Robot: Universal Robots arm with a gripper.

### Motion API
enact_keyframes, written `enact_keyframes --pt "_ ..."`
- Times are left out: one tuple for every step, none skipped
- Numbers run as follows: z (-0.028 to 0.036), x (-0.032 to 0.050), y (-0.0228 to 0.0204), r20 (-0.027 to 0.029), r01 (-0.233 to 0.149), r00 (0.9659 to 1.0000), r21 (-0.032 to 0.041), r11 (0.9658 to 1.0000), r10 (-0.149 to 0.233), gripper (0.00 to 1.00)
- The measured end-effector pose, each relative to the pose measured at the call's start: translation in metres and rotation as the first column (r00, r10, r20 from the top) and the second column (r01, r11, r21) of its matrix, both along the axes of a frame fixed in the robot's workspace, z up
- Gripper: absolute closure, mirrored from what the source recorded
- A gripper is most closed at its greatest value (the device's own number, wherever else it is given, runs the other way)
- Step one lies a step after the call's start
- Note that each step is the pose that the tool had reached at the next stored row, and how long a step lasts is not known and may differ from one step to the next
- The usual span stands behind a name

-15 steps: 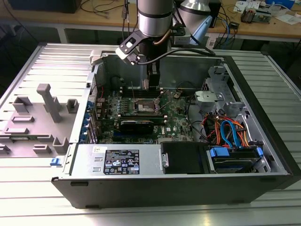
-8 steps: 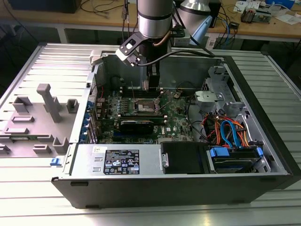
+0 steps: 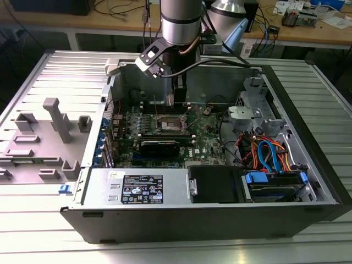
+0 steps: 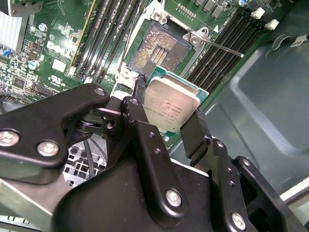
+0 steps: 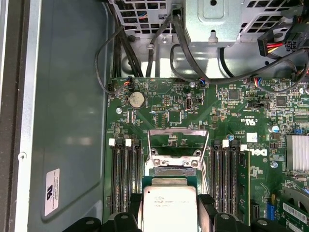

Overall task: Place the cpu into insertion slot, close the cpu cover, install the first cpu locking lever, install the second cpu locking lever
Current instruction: 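Place the cpu into insertion slot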

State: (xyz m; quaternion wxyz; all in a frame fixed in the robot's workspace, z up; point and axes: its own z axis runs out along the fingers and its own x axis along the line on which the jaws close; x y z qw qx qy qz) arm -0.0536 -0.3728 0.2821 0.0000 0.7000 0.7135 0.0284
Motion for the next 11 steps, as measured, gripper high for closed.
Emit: enact_keyframes --pt "0.0000 0.0000 0.0000 0.0007 0.000 1.0000 -0.0001 1.0000 0.000 0.46" --pt "-0.0001 0.0000 0.0000 0.0020 0.000 1.0000 -0.0001 1.0000 0.000 0.46" --pt "-0.0003 -0.0001 0.0000 0.0039 0.000 1.0000 -0.0001 1.0000 0.000 0.46" --pt "-0.0004 -0.0001 0.0000 0.0058 0.000 1.0000 -0.0001 1.0000 0.000 0.46" --pt "-0.0006 -0.0001 0.0000 0.0081 0.000 1.0000 -0.0002 1.0000 0.000 0.46" --pt "-0.0008 0.0000 0.0000 0.0113 0.000 0.9999 -0.0001 1.0000 0.000 0.46" --pt "-0.0013 -0.0001 0.0000 0.0229 0.000 0.9997 -0.0001 1.0000 0.000 0.46" --pt "-0.0017 -0.0002 0.0000 0.0313 0.000 0.9995 0.0000 1.0000 0.000 0.46" --pt "-0.0021 -0.0003 0.0000 0.0385 0.000 0.9993 0.0002 1.0000 0.000 0.46" --pt "-0.0026 -0.0004 0.0000 0.0430 0.000 0.9991 0.0001 1.0000 0.000 0.46" --pt "-0.0028 -0.0004 0.0000 0.0436 0.000 0.9990 -0.0001 1.0000 0.000 0.46"
